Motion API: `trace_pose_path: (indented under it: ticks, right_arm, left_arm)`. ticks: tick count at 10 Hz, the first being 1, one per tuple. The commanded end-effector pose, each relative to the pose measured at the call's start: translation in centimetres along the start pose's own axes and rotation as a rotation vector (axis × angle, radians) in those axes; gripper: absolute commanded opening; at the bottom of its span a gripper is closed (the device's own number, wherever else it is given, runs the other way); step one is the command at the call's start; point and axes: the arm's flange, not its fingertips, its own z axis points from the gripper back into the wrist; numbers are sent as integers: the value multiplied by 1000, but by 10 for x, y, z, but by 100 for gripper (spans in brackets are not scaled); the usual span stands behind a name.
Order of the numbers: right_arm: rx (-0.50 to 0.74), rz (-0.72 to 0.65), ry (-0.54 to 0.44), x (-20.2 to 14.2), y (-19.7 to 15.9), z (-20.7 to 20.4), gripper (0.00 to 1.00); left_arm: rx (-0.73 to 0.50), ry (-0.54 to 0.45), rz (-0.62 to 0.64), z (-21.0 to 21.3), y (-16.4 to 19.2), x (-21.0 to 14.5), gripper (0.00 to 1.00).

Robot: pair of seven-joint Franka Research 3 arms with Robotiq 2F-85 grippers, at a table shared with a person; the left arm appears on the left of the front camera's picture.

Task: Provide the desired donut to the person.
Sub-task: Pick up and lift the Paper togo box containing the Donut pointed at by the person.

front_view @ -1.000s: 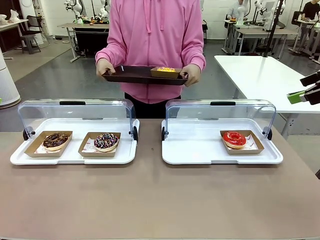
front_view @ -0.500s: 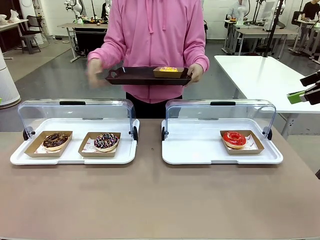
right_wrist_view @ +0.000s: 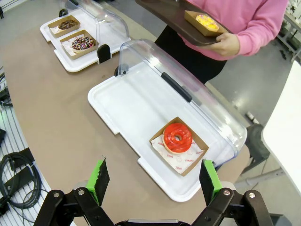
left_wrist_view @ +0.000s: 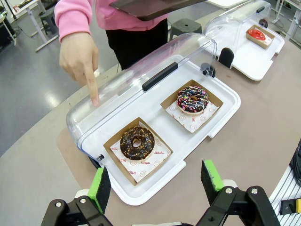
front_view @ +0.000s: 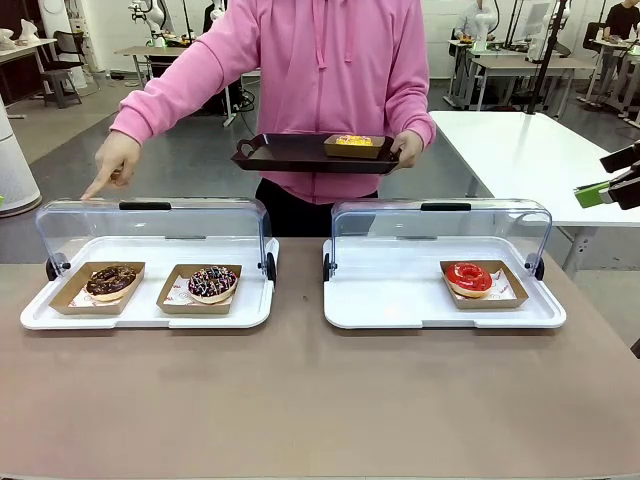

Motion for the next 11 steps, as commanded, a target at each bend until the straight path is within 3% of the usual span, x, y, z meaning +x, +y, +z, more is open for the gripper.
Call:
trace_pose_path:
  ticks: [1,9,11]
  right_arm:
    - [-4,-12,19,-1,2,0,100]
    - [-4,-12,19,-1,2,0,100]
    - [-4,-12,19,-1,2,0,100]
  left_arm:
    - [-5,-4,0,-1,1,-1,100]
    - [0,0,0,0,0,0,100]
    - [-51,211,-259,-18,-20,10,100]
